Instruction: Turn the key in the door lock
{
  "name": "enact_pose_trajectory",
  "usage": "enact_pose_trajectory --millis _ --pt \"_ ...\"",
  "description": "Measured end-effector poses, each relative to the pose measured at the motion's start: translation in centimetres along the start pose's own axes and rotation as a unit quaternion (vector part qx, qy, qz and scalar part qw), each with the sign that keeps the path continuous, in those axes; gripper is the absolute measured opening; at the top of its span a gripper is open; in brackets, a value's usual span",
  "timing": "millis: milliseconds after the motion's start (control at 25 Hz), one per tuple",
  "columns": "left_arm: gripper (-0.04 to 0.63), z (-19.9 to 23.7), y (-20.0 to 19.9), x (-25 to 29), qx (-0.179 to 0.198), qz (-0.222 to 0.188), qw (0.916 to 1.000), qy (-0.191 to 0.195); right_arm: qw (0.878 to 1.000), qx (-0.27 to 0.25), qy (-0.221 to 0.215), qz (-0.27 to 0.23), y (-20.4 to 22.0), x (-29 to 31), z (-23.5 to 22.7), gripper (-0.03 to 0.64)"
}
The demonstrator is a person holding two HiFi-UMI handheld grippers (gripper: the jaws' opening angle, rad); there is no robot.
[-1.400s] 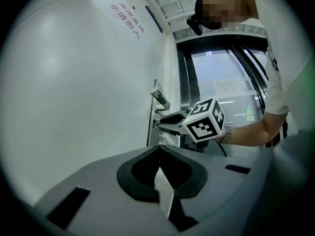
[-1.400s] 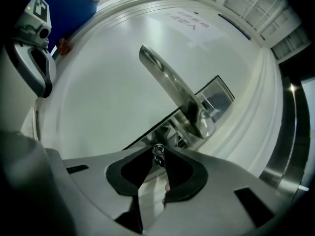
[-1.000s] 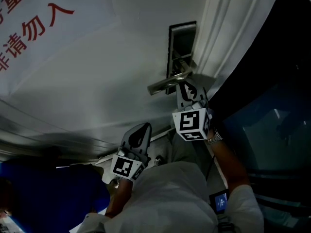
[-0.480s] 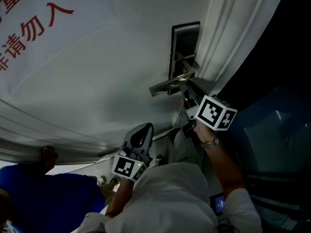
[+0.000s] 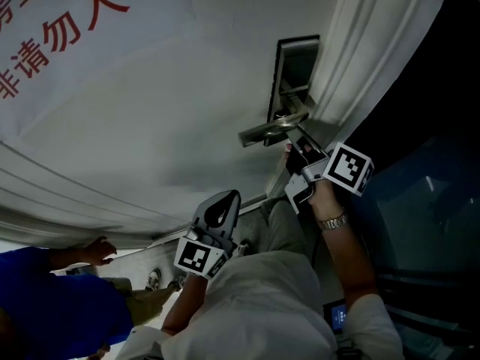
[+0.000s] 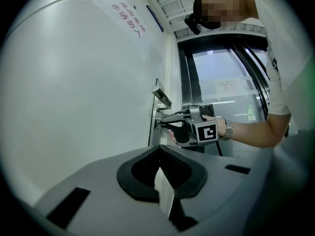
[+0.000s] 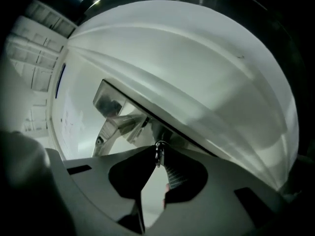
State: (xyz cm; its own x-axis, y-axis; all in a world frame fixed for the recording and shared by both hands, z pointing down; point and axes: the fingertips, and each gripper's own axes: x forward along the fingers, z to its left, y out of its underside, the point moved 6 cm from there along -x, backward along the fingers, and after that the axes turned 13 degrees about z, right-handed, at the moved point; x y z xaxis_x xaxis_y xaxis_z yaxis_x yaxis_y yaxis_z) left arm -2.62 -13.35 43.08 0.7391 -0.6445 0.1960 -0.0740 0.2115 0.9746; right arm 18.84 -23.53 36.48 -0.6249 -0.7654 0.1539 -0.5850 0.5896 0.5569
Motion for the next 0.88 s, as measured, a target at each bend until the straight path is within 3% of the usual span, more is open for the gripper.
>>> enact_pose_trajectory --millis 80,160,240,320,440,560,680,760,800,880 --pt "0.003 0.0 0.1 -0.1 -0.001 -0.004 1.0 0.001 0.997 -0.069 0.018 0.018 0.3 -0.2 0.4 0.103" --pt "0.003 0.0 0.1 -0.2 -0.002 -0.013 0.9999 0.006 0.985 -0.158 0.056 0.038 0.5 -0.4 0.8 0.149" --pt "0.003 0.0 0.1 -0.2 -0.003 -0.012 0.9999 0.006 0.953 -0.277 0.116 0.051 0.7 -0.6 1.4 0.17" --pt "0.003 0.0 0.2 -0.1 -0.004 -0.007 0.9999 0.006 0.891 -0.41 0.184 0.06 1.1 -0.7 2.2 0.173" --pt "0.003 -0.1 0.4 0.0 -0.001 -0.009 0.9999 0.013 0.778 -0.568 0.261 0.071 1.8 -0.4 3.2 0.173" --pt "0.003 -0.2 0.2 0.1 0.0 -0.005 0.9999 0.013 0.659 -0.677 0.316 0.081 2.7 0.1 3.6 0.173" --pt "0.003 -0.1 0.0 0.0 -0.001 0.0 1.0 0.007 0.547 -0.753 0.358 0.08 3.3 0.7 3.5 0.173" --pt "0.003 0.0 0.1 -0.2 -0.001 -0.003 1.0 0.007 0.486 -0.786 0.376 0.072 3.5 1.1 3.5 0.172" --pt "0.003 0.1 0.2 -0.2 -0.002 -0.004 1.0 0.006 0.462 -0.797 0.381 0.07 3.6 1.2 3.4 0.172" --pt "0.003 0.3 0.1 -0.4 -0.005 -0.004 1.0 0.002 0.435 -0.809 0.388 0.074 3.7 1.5 3.2 0.143"
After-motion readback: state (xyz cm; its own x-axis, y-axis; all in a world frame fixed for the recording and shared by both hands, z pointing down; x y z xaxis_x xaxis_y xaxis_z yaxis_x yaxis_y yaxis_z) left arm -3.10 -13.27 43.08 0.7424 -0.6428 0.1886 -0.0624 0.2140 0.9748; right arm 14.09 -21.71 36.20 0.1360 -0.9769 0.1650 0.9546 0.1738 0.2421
